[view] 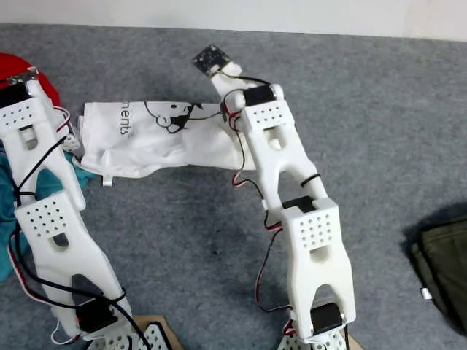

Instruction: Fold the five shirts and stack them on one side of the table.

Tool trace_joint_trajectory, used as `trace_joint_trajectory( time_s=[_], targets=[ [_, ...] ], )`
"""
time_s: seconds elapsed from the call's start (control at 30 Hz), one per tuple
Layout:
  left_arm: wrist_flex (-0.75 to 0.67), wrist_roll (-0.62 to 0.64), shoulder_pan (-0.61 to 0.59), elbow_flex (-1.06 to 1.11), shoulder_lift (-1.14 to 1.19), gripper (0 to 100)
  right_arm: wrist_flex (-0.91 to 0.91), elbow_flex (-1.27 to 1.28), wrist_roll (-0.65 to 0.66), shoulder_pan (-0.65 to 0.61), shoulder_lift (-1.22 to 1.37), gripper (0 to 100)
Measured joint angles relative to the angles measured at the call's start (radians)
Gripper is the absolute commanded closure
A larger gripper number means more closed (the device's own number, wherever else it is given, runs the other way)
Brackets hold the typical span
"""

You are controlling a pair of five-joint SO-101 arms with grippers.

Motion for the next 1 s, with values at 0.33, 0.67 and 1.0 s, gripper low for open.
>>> trace_joint_trajectory(
  time_s=[0.33,0.67,1.0],
  targets=[
    [0.0,0.0,0.0,0.0,0.0,85,0.466,-0.341,0.0,-0.026,0.0,98.1],
    [0.0,0.0,0.003,-0.035,-0.08,85,0.559,-0.201,-0.064,-0.048,-0.025,99.1],
    [0.002,0.0,0.077,0.028,-0.25,85,0.47,0.321,-0.081,-0.026,-0.506,97.9]
  ],
)
